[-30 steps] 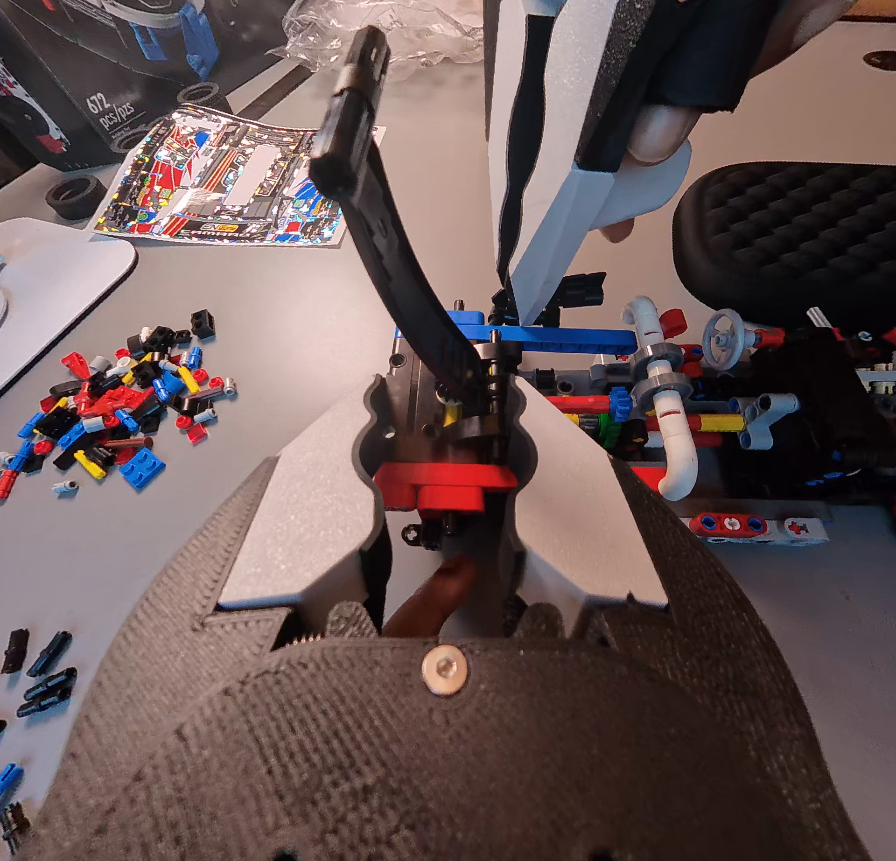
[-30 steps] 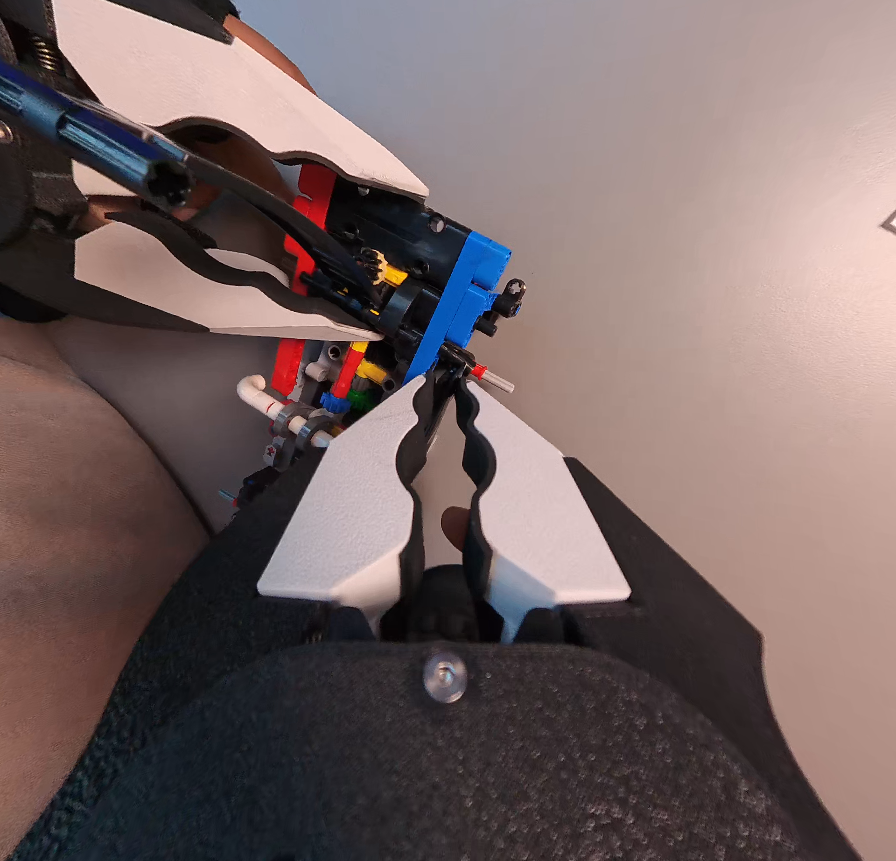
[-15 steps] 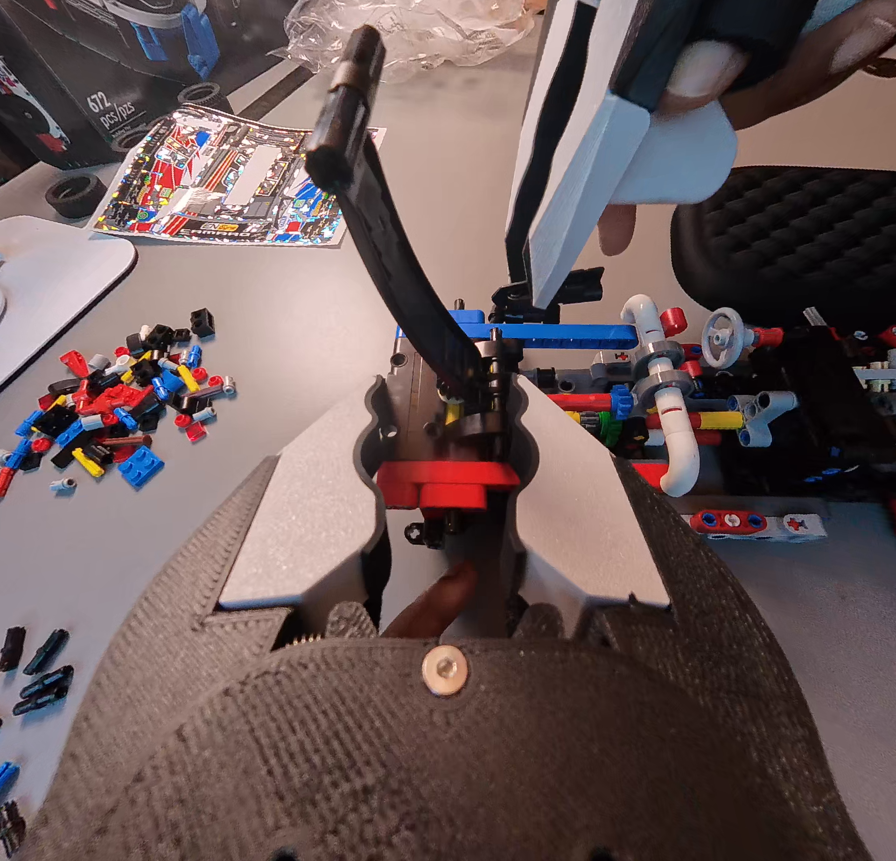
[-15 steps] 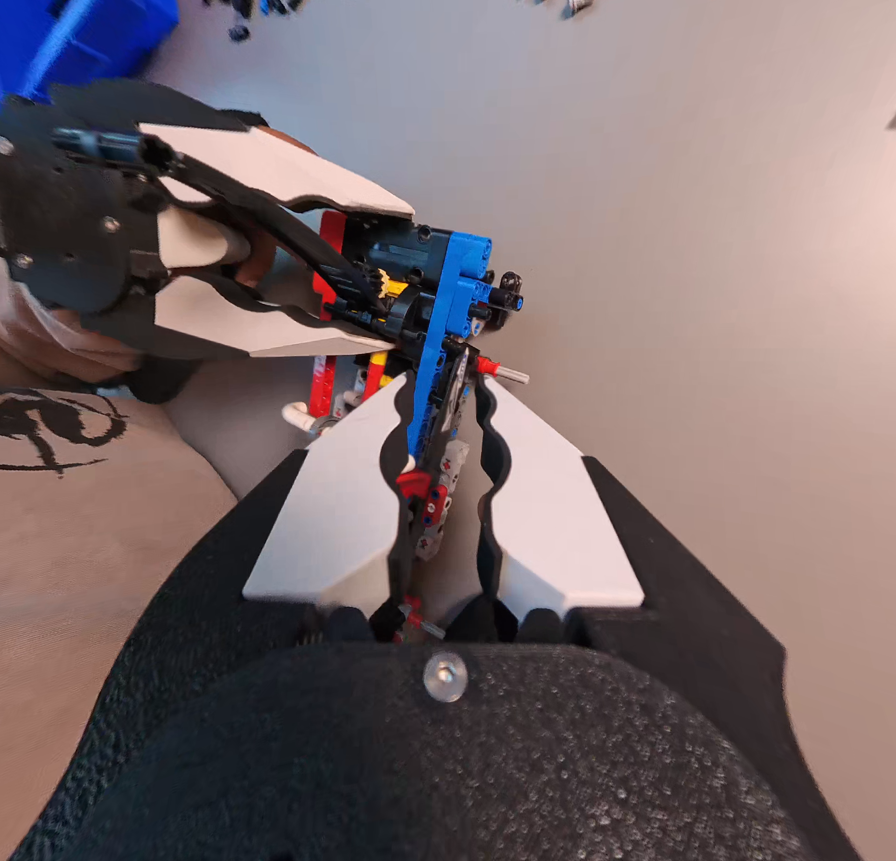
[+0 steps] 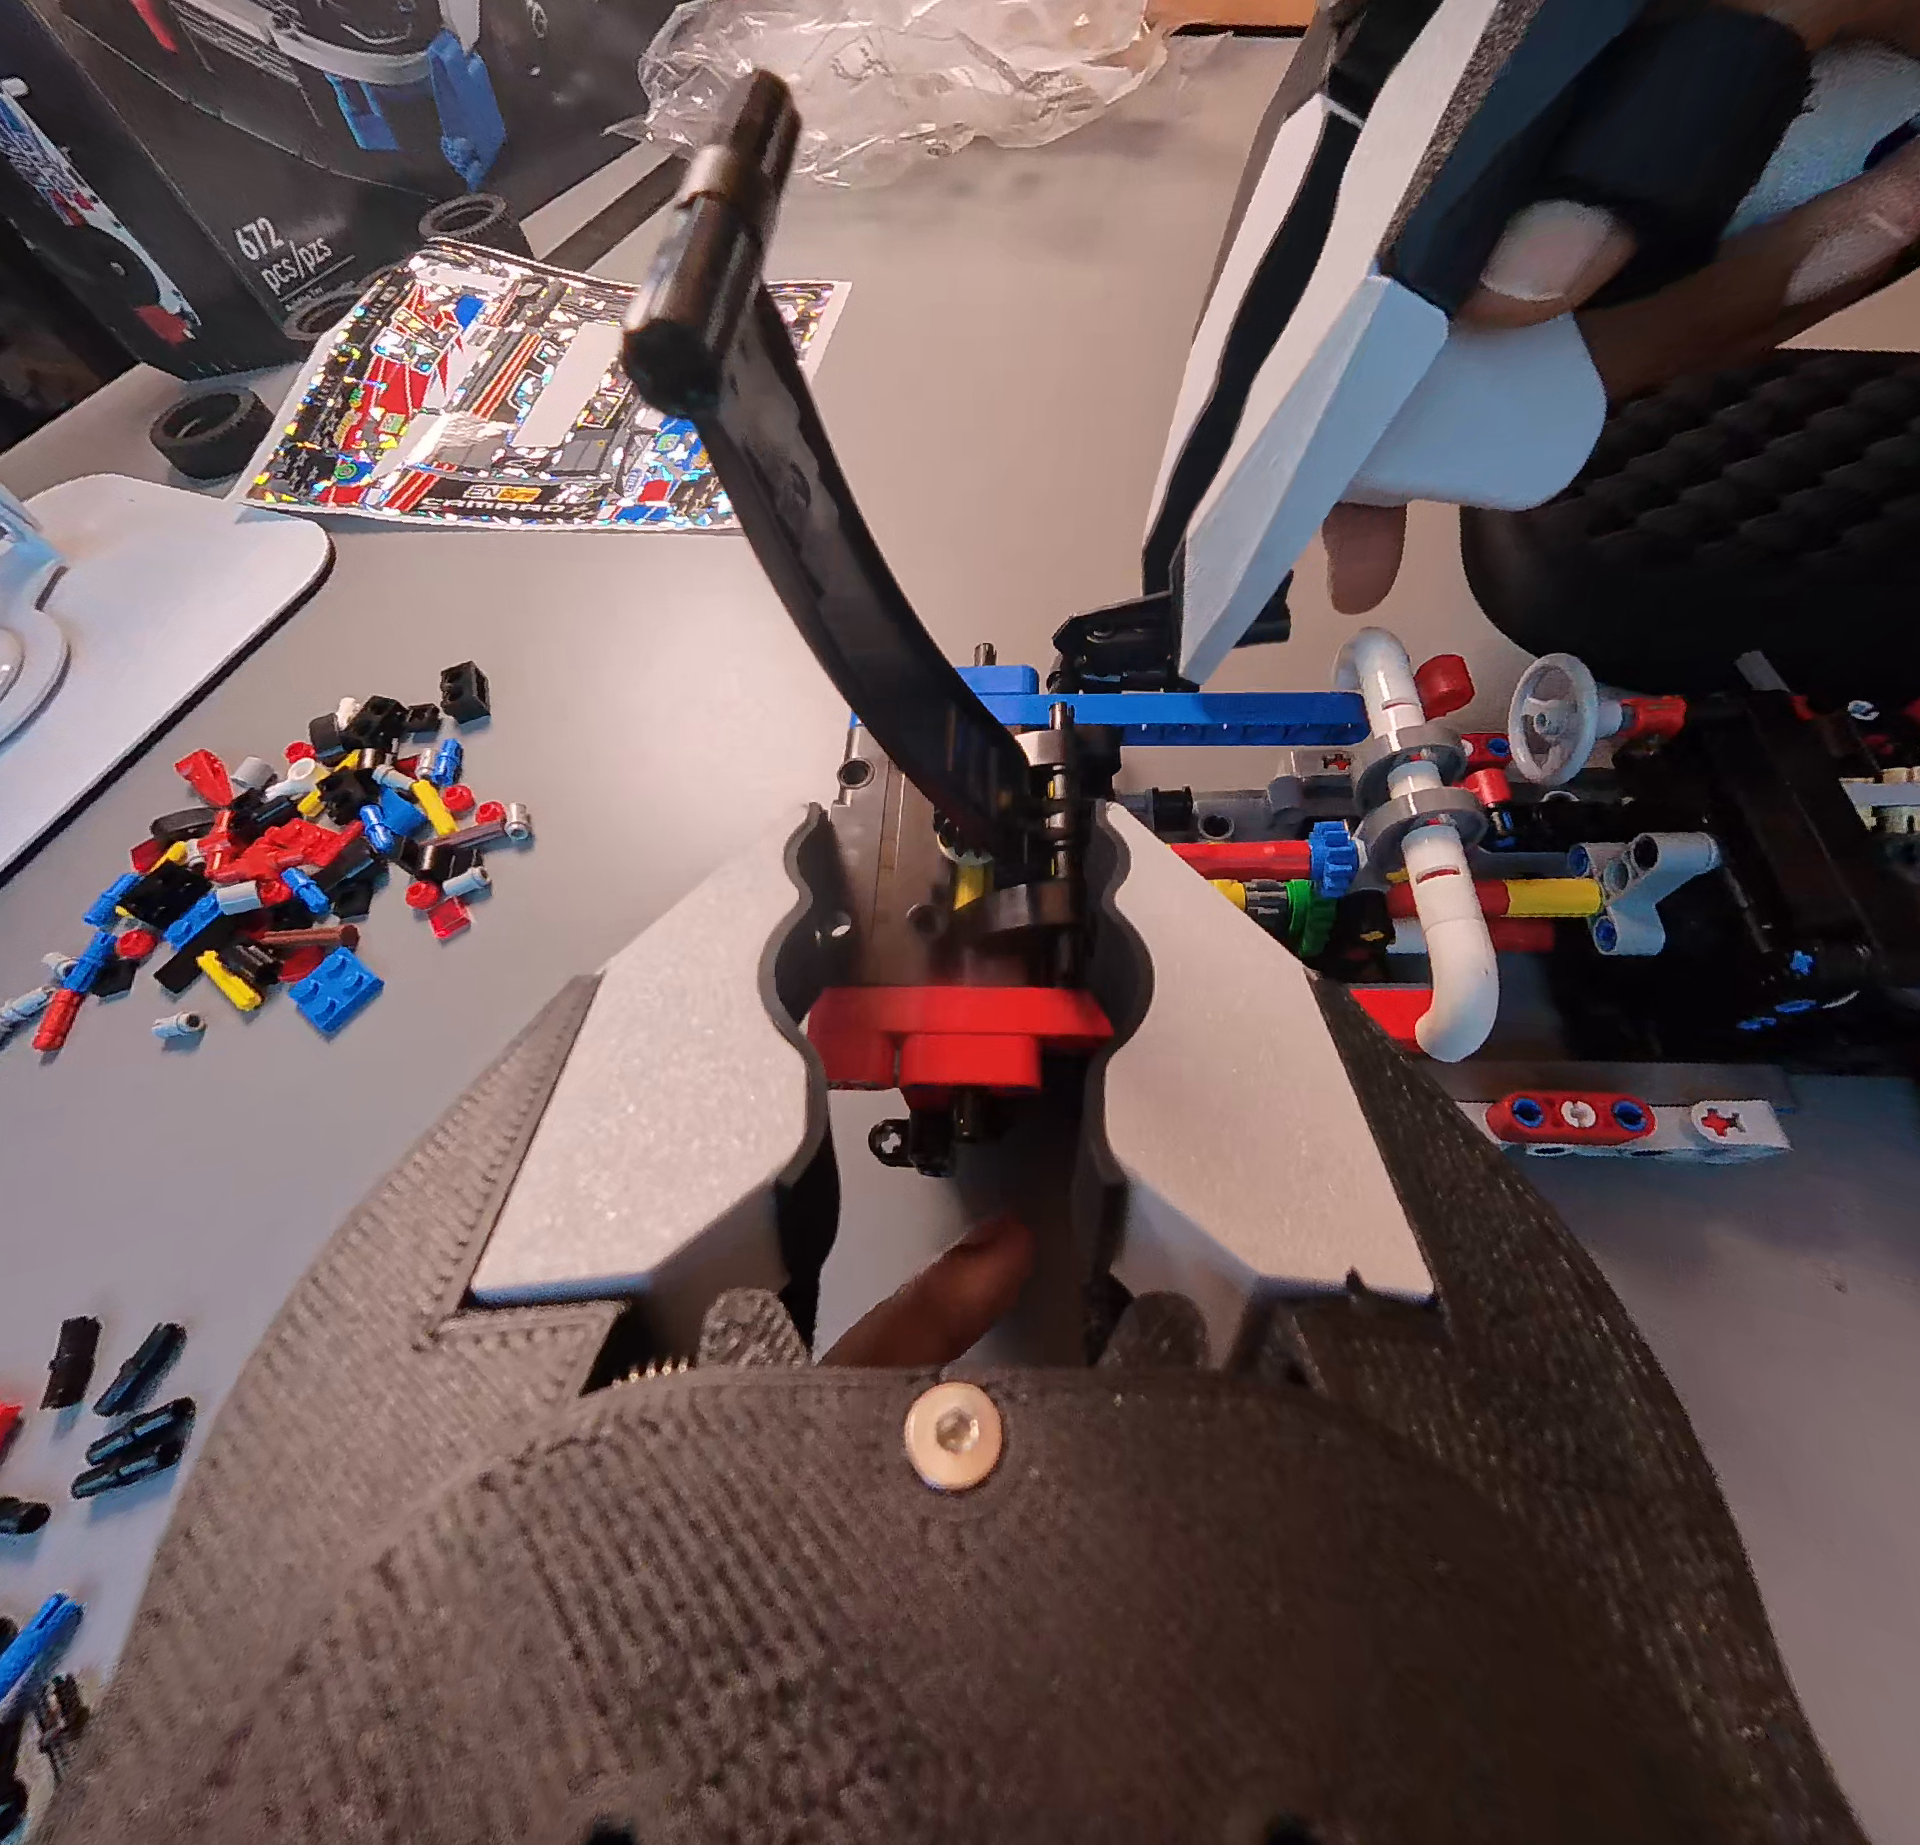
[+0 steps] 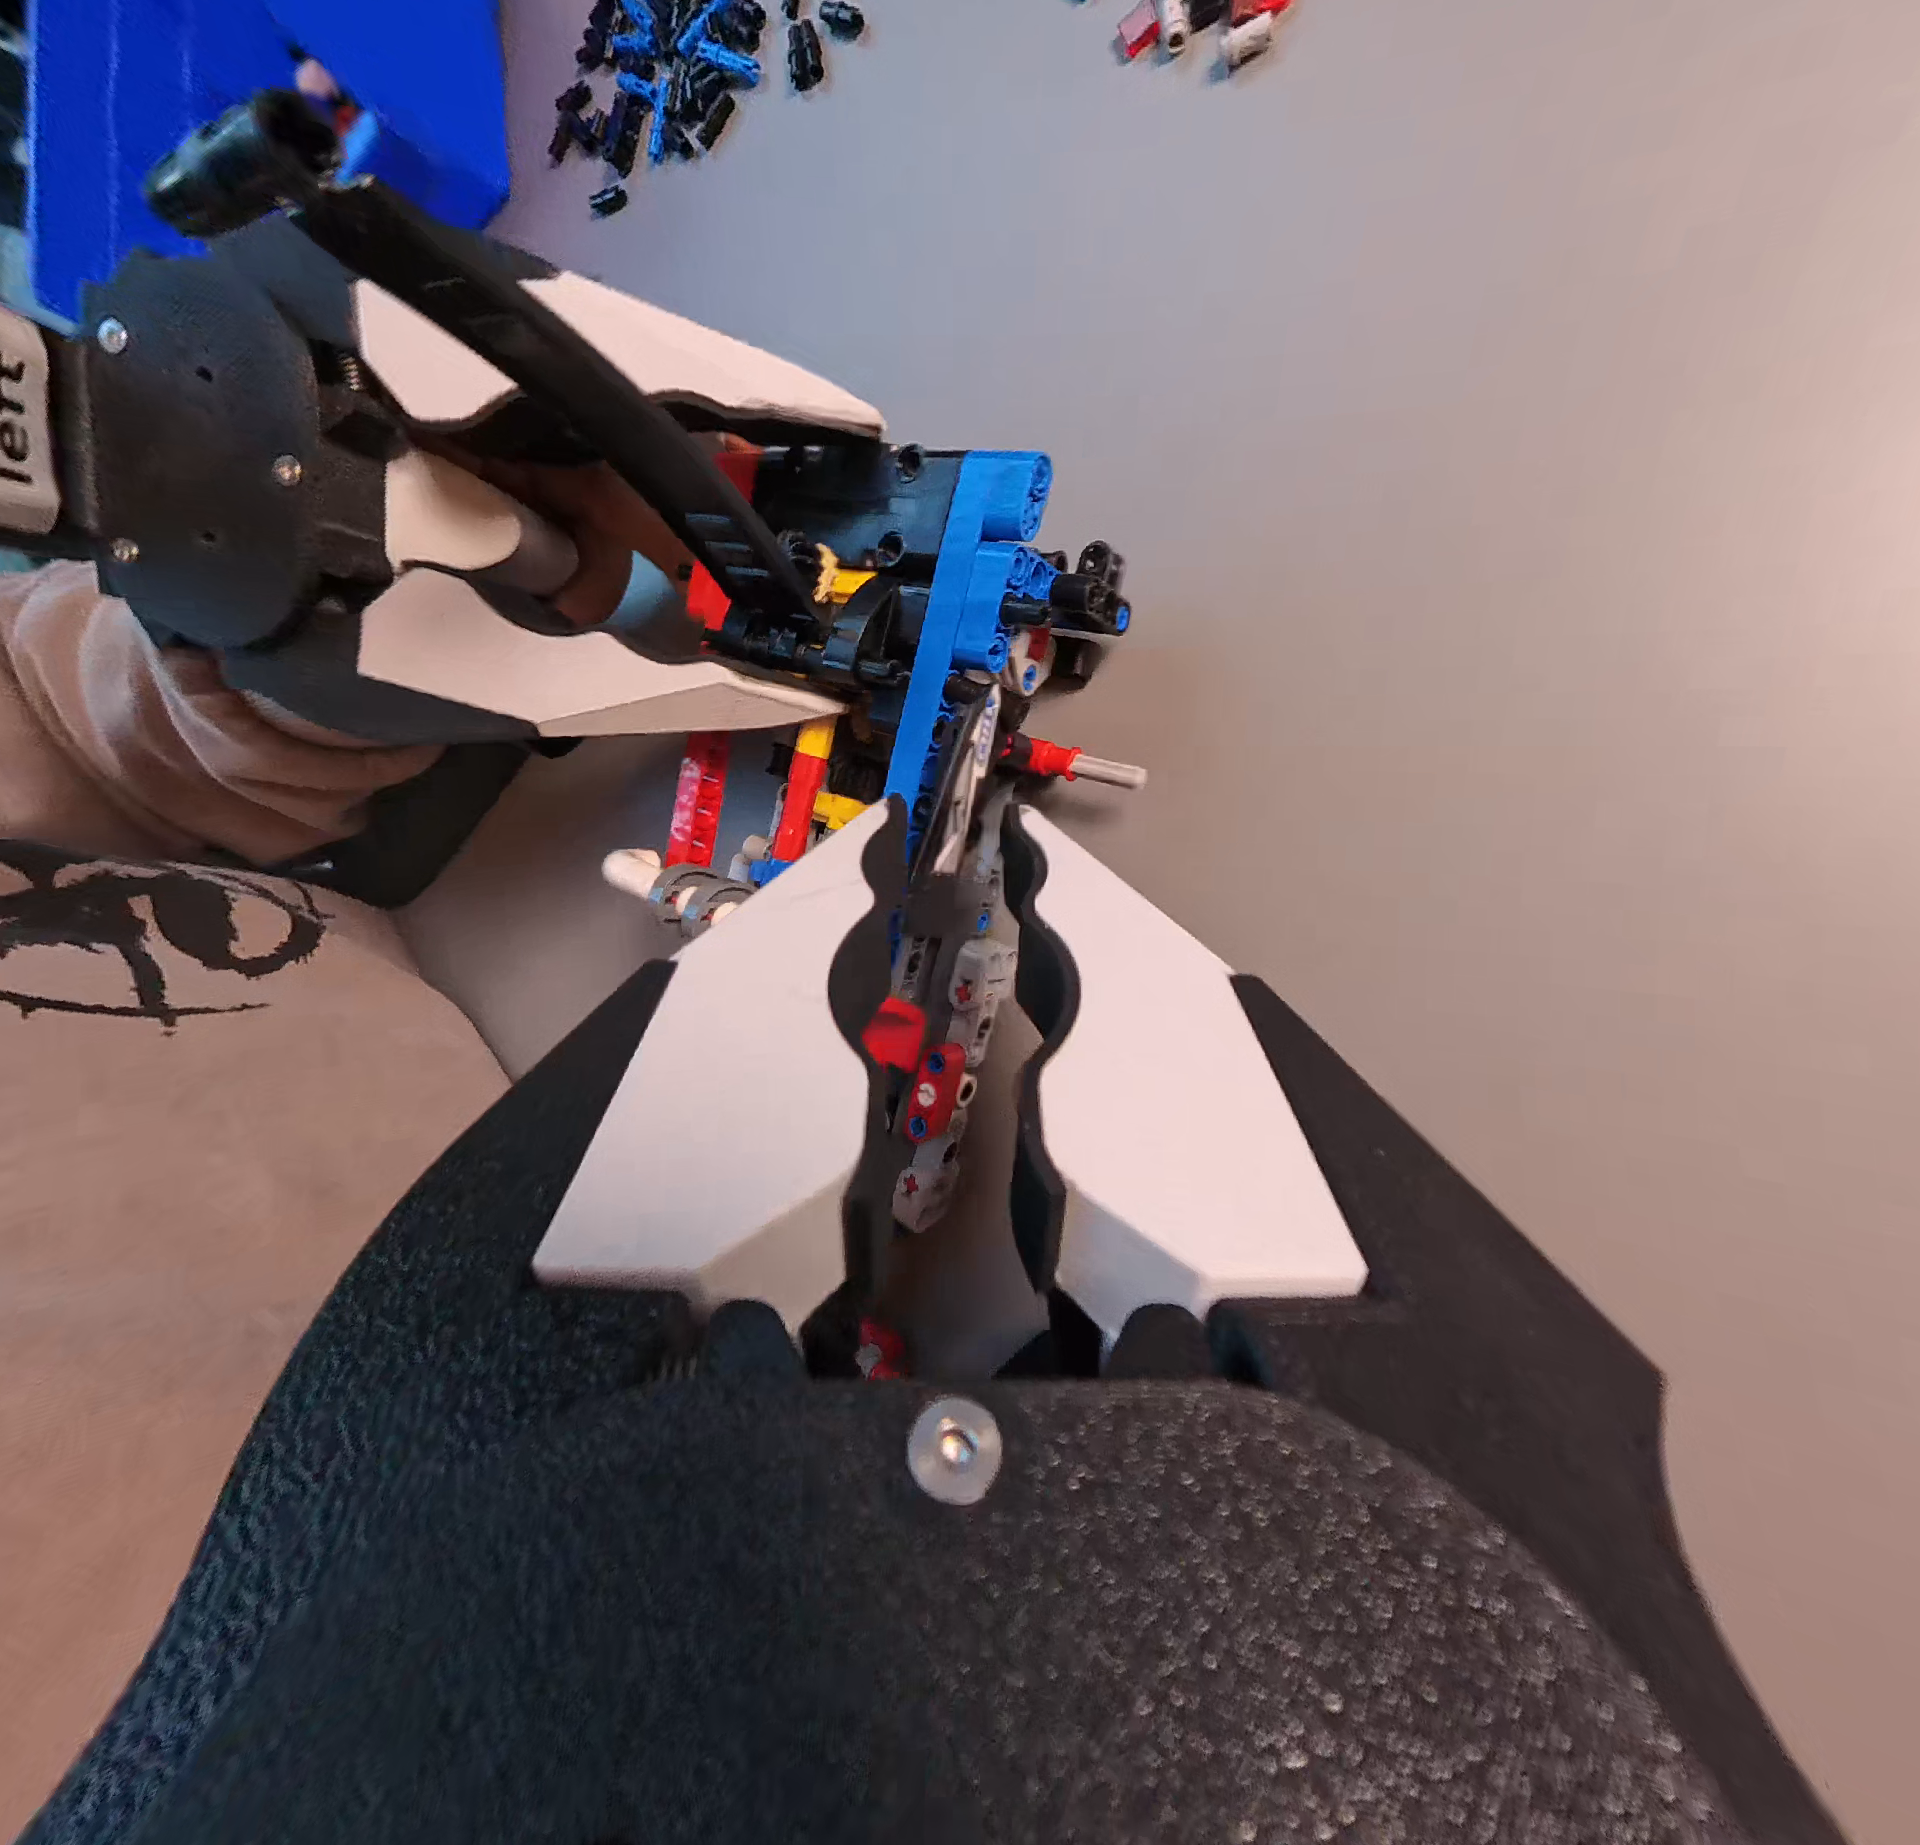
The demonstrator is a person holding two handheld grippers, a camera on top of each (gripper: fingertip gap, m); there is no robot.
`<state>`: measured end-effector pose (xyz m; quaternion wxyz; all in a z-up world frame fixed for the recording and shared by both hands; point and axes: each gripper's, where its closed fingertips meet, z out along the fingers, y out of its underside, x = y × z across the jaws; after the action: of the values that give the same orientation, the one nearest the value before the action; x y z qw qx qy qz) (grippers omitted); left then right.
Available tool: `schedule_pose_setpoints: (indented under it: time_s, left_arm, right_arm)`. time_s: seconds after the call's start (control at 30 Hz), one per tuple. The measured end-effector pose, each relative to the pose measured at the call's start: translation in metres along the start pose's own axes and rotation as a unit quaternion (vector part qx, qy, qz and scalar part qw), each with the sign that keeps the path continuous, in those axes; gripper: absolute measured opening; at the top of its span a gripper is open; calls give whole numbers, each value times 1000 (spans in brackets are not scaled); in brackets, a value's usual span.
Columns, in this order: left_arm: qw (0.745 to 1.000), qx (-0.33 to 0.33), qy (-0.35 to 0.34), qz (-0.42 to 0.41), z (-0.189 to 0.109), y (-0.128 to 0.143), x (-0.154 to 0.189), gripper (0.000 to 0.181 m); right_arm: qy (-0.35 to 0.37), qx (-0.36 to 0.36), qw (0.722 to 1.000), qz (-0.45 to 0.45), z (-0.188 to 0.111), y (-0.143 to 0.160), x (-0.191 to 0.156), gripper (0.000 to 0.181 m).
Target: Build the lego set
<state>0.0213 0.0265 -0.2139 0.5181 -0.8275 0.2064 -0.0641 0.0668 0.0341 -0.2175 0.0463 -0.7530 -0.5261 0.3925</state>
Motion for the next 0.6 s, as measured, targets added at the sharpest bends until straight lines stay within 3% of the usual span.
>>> schedule_pose_setpoints:
  time_s: [0.23, 0.5, 0.57, 0.6]
  left_arm:
    - [1000, -3, -9, 5, -1, 0, -1, 47]
    - [1000, -10, -21, 2, -2, 1, -2, 47]
    - [1000, -13, -24, 0, -3, 2, -4, 46]
    - [1000, -12, -25, -1, -4, 2, -5, 46]
  right_arm:
    - [-9, 13, 998, 68, 7, -8, 3, 7]
    - [86, 10, 996, -37, 5, -10, 8, 4]
    - [177, 22, 979, -99, -8, -20, 30, 5]
    - [177, 26, 979, -98, -12, -22, 32, 5]
